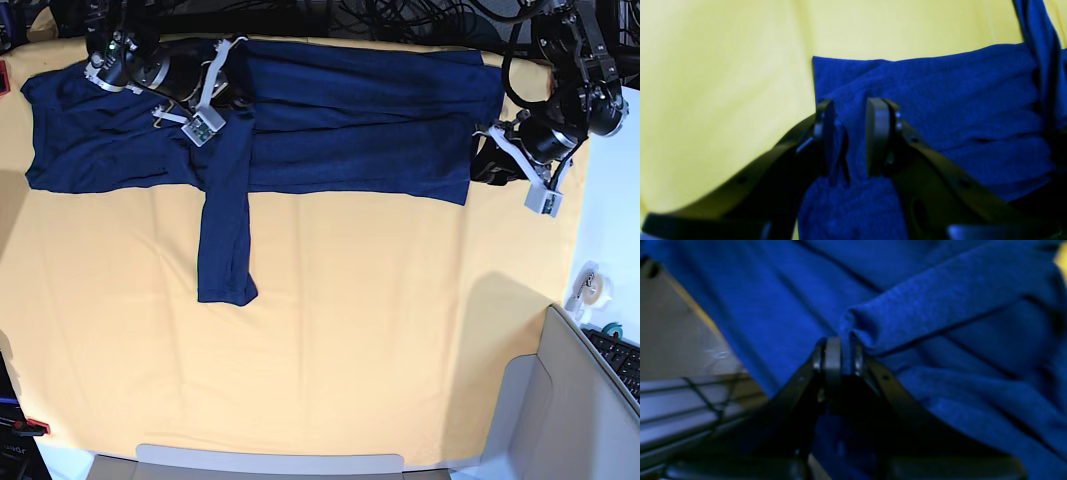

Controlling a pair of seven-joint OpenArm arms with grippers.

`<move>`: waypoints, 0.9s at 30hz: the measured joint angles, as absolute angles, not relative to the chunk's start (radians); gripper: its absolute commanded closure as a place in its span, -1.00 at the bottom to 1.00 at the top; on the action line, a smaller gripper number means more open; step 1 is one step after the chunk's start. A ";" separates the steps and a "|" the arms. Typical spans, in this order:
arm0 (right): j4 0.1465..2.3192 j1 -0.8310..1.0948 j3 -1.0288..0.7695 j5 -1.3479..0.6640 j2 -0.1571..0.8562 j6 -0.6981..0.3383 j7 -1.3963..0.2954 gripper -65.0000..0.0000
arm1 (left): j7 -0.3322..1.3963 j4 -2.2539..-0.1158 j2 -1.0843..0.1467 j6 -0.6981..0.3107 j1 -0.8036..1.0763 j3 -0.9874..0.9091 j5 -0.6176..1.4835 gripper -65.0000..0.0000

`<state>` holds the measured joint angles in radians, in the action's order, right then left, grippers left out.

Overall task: Fold the T-shirt properly
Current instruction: 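Lay the sleeve end down and tuck it with the right gripper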

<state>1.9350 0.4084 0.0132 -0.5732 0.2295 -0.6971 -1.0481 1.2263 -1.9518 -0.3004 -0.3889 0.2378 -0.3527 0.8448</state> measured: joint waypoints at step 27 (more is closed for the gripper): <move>1.688 0.028 -0.381 -0.659 -0.042 -0.588 -1.054 -0.41 | 1.227 -1.952 -0.275 -0.392 0.238 -0.352 0.845 0.50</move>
<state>1.6878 0.0277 -0.3805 -0.6590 -0.0418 -0.5877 -1.0538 1.2270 -1.9518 -0.2749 -0.3916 0.2378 -0.3515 0.8448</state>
